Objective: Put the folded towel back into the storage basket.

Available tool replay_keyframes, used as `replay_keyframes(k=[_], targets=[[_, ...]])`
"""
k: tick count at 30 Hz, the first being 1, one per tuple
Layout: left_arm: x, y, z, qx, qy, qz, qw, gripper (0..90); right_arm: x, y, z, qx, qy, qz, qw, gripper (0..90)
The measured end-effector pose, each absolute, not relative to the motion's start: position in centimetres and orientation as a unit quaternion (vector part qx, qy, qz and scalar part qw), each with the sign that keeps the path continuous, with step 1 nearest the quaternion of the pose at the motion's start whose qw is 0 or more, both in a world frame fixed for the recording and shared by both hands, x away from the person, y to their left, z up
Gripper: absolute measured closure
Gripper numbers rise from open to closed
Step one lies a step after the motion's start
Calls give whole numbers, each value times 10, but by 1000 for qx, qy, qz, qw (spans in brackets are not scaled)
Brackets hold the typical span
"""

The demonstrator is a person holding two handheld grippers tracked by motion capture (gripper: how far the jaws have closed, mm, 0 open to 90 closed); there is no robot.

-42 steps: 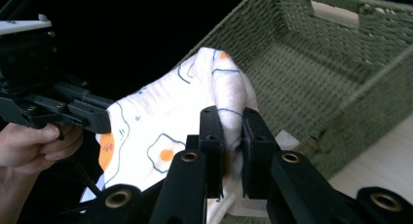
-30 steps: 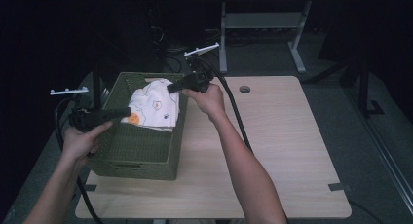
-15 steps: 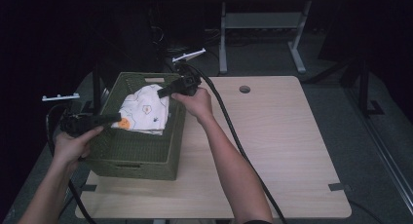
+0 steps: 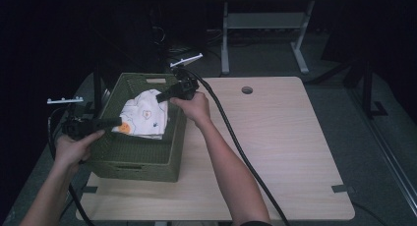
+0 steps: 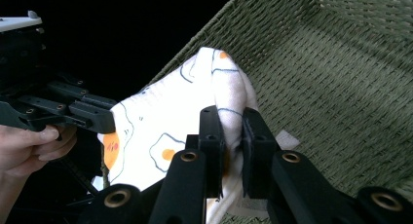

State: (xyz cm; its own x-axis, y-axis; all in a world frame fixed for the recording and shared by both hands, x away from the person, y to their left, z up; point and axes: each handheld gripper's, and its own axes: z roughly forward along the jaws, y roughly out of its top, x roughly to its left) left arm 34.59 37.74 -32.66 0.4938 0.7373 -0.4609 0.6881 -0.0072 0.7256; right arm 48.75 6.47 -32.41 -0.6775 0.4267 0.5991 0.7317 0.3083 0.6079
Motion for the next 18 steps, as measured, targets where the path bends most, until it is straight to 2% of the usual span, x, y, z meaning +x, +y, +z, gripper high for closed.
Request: replay_keyframes(k=[14,15,16,17,18], targets=[[350,379,-335,713,512,34,477,831,492,69,-333,-367,-793,-456,169,795],[351,378,-335,714,515,43,471,820,492,70,-334,-368,-794,-455,167,767],[351,378,-336,716,524,56,459,775,493,71,-335,-370,-796,-451,162,690],[352,378,-337,713,531,61,453,691,495,71,-336,-377,-796,-446,157,611],[352,379,-337,712,533,57,453,669,496,71,-338,-384,-796,-442,152,601]])
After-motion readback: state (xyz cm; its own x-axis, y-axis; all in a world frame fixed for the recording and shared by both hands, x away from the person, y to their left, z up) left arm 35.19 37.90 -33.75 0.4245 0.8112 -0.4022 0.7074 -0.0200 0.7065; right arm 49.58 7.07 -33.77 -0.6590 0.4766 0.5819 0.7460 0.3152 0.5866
